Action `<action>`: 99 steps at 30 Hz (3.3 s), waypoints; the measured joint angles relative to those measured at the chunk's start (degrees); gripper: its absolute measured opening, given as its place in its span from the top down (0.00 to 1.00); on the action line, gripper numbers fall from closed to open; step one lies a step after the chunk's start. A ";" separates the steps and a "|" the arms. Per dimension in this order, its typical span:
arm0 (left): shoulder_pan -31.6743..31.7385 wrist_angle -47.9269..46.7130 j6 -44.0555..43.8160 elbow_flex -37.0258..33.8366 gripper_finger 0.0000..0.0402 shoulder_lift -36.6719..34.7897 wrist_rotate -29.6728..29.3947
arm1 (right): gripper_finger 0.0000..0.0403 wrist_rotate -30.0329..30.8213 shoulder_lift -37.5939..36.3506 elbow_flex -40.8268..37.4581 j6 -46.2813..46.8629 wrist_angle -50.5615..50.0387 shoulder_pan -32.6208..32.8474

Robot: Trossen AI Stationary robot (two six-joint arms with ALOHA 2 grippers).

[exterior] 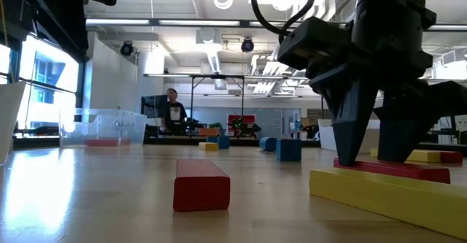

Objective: Sort & place blocks by color
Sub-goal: Put the red block into the transparent bin

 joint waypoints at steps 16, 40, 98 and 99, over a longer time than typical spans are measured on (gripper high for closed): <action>-0.02 -0.02 3.08 -0.02 0.53 0.00 -2.76 | 0.55 3.64 0.20 0.09 2.79 -6.23 -0.85; -0.01 -0.02 4.50 -0.02 0.53 0.00 -2.86 | 0.79 0.93 0.17 -0.28 2.60 -6.50 -0.74; -0.02 -0.04 -4.13 -0.04 0.53 0.20 -3.71 | 0.66 -1.41 -6.34 -0.26 -103.55 -3.01 2.73; -0.02 -0.04 -4.11 -0.04 0.53 0.20 -4.03 | 0.66 -0.92 -6.34 -0.26 -103.56 -3.03 2.73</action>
